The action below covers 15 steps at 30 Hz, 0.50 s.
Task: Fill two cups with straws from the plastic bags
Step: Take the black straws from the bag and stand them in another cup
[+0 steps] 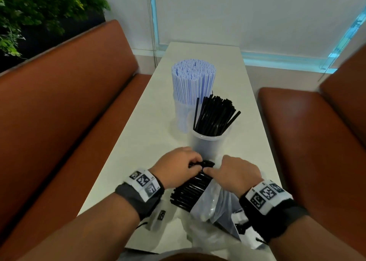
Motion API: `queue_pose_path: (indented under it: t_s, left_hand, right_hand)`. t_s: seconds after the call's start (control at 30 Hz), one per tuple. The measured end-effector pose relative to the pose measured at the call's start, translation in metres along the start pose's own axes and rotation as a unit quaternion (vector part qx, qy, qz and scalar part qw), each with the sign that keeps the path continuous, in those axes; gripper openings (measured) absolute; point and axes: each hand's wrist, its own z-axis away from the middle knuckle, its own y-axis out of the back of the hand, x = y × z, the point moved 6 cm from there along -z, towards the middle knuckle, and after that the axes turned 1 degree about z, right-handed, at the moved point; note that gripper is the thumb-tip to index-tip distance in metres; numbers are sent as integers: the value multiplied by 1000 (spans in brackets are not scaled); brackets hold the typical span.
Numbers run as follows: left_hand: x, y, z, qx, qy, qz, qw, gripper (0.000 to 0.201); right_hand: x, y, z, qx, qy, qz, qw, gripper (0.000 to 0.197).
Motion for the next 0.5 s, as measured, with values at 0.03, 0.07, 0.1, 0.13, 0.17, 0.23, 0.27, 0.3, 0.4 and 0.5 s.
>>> queue_pose_path:
  t_s: [0.03,0.07,0.1,0.13,0.17,0.23,0.27,0.3,0.4,0.5]
  left_hand:
    - [7,-12,0,-25,-21,-27,999,31]
    - [14,-22,-1,-44,-39,-45,997,35]
    - [20,-30,-2,-59,-51,-57,995,37]
    - [24,-37,-3,-70,-60,-67,994,38]
    - [28,-44,-4,-81,-67,-80,991,37]
    - [32,-53,-7,-98,-81,-111,986,35]
    - [33,-55,-8,-102,-88,-127,983,33]
    - [34,-57,-9,-105,-95,-148,979,31]
    - [40,-61,-14,-123,-123,-220,960,27]
    - [42,-67,-18,-161,-124,-250,947,32]
  right_hand:
    - [-1,-4,-1,-8,5,-5,1000,46]
    - [-1,-7,-2,-14,12,-16,1000,37]
    - [-1,-9,-4,-19,16,-32,999,31]
    - [1,-10,-6,-23,19,-51,998,28]
    - [2,-9,-7,-25,21,-73,997,27]
    - [4,-6,-9,-17,18,-113,993,23]
    - [4,-5,-9,-12,15,-127,992,21]
    - [4,-4,-9,-7,14,-136,991,20]
    - [4,-1,-6,4,13,-147,989,14]
    - [6,3,-1,15,6,-146,989,23]
